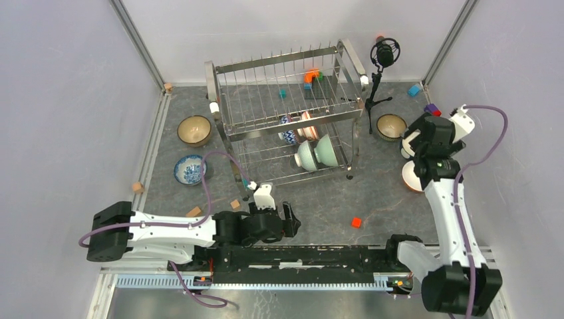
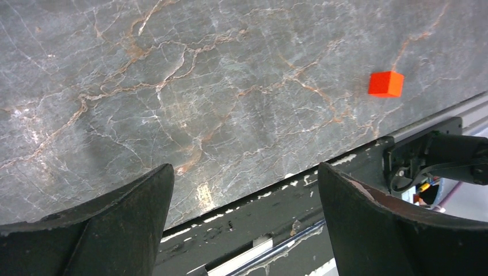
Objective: Unload the bowls from the dish rack
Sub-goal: Pick up the bowl from the dish rack.
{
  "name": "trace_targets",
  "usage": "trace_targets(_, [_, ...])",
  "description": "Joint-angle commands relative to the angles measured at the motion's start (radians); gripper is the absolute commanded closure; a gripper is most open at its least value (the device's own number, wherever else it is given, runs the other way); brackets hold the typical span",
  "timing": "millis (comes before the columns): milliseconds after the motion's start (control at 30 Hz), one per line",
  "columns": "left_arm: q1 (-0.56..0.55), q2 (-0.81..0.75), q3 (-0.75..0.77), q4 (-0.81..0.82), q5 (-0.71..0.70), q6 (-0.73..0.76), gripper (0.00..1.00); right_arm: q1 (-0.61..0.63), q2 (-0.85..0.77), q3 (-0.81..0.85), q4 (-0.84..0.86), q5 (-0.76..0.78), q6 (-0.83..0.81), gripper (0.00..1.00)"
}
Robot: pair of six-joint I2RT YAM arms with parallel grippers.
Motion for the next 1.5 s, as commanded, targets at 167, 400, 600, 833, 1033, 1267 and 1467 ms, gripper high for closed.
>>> trace_targets(167, [0.003,-0.122,0.015,0.052,-0.092,0.165,0.00,0.261,-0.352,-0.142,0.165,-0.175,-0.006,0.08])
trace_targets(400, [0.003,-0.168,0.023,0.096,-0.158,0.276,0.00,0.318,-0.588,-0.345,0.240,-0.528,-0.066,0.13])
trace_targets(600, [0.004,-0.190,0.053,0.027,-0.200,0.308,0.00,0.413,-0.674,-0.573,0.442,-0.783,-0.061,0.17])
trace_targets(833, [0.003,-0.308,-0.007,-0.022,-0.205,0.281,0.01,0.612,-0.605,-0.575,0.506,-0.646,-0.187,0.17])
trace_targets(1033, [0.003,-0.405,-0.024,-0.100,-0.261,0.262,0.02,0.899,-0.405,-0.558,0.626,-0.362,-0.295,0.17])
trace_targets(1267, [0.003,-0.469,-0.063,-0.106,-0.272,0.272,0.02,0.969,-0.265,-0.590,0.890,-0.186,-0.396,0.19])
trace_targets(1467, [0.003,-0.500,-0.084,-0.119,-0.270,0.311,0.01,0.968,-0.107,-0.509,0.925,-0.212,-0.460,0.16])
